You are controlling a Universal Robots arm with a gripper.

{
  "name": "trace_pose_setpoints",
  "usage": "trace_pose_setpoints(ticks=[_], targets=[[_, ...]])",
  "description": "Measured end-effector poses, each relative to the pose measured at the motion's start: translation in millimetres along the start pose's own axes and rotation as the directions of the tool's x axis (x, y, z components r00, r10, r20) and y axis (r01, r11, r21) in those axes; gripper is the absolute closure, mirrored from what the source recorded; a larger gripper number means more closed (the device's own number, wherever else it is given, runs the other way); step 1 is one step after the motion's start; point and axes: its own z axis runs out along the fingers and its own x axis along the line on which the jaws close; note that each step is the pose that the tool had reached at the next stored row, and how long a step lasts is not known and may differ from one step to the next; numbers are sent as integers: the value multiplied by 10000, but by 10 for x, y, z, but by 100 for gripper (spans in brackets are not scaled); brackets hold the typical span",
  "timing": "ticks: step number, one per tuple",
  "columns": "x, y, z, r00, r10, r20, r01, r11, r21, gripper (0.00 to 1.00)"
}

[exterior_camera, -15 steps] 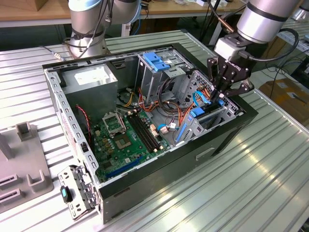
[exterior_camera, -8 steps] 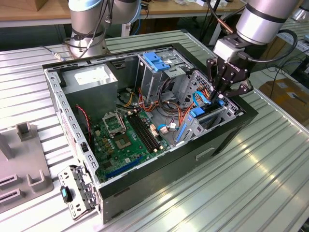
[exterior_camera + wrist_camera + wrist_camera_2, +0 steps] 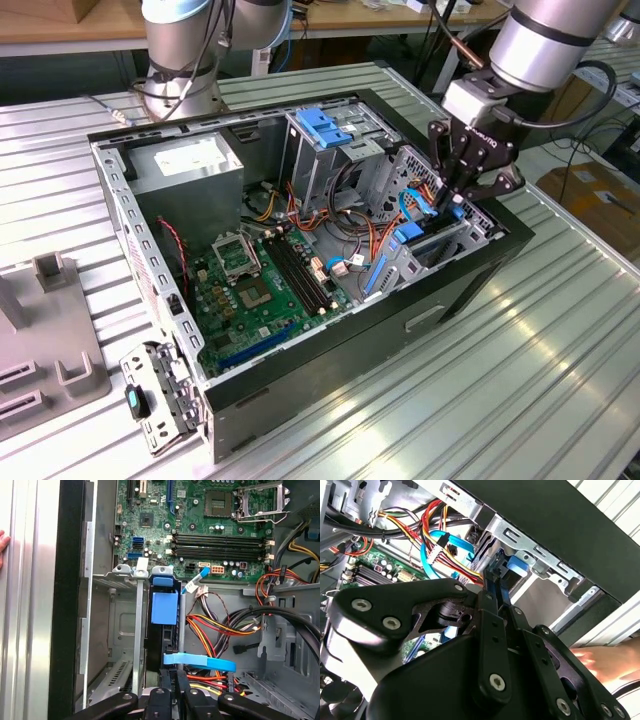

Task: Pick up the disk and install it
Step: 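Insert the second disk wire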

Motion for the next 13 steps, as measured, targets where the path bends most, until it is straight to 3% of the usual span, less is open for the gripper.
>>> trace_pose_setpoints(ticks=[13], targets=[[31,16,19,9999,144,1,-144,9999,-3,84]])
